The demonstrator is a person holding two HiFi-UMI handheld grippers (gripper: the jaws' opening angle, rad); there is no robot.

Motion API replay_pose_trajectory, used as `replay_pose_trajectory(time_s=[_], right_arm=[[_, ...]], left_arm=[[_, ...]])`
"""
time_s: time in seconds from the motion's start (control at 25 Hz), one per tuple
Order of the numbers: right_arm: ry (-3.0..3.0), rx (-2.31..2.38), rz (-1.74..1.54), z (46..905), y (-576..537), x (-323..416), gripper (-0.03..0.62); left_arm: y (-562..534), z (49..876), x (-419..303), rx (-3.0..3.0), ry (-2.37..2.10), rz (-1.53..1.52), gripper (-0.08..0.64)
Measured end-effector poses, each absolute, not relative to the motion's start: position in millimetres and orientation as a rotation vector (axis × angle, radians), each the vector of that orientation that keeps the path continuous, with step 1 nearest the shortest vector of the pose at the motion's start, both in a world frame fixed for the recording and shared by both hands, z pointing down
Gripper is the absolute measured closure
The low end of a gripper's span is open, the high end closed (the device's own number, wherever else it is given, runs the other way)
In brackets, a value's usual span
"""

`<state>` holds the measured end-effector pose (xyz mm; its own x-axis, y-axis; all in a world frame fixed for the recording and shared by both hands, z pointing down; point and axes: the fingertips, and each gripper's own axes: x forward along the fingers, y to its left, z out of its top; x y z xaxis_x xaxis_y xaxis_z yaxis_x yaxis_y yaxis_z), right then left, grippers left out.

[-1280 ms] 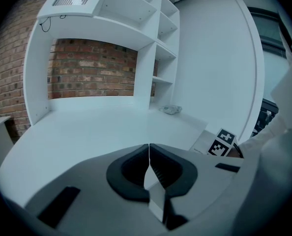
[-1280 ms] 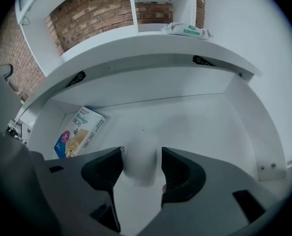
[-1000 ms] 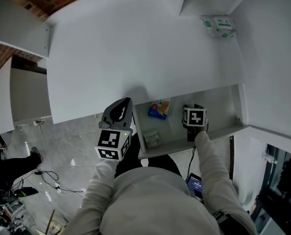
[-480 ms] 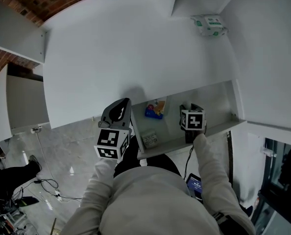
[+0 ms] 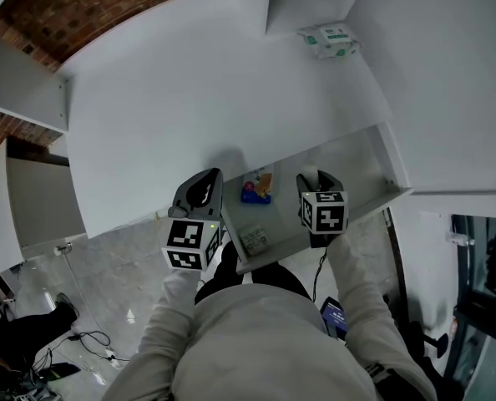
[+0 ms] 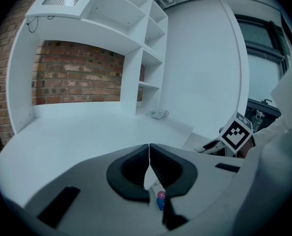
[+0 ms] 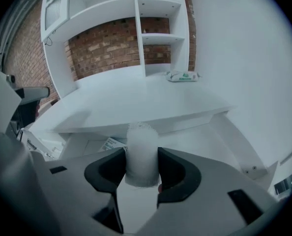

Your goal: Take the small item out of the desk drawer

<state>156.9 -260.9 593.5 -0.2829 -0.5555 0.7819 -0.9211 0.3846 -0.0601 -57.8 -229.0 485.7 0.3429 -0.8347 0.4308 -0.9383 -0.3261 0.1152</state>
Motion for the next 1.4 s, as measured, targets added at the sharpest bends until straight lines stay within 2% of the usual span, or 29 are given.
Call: replay_pose_trajectory(time_s=[0.32, 0.84, 1.4], right_arm=[[-2.045, 1.413, 0.581, 537, -259, 157, 0.387], [-2.188, 1.567, 0.591, 465, -236, 149, 0.387], [-2.239, 1.692, 0.506, 417, -202, 146, 0.387]], left_arm=[[-226, 482, -48, 2.323, -1.499, 0.436, 0.540], [-223, 468, -41, 2.432, -1.458, 0.422, 0.540], [-215, 451, -40, 2.513, -1.413, 0.396, 0.540]])
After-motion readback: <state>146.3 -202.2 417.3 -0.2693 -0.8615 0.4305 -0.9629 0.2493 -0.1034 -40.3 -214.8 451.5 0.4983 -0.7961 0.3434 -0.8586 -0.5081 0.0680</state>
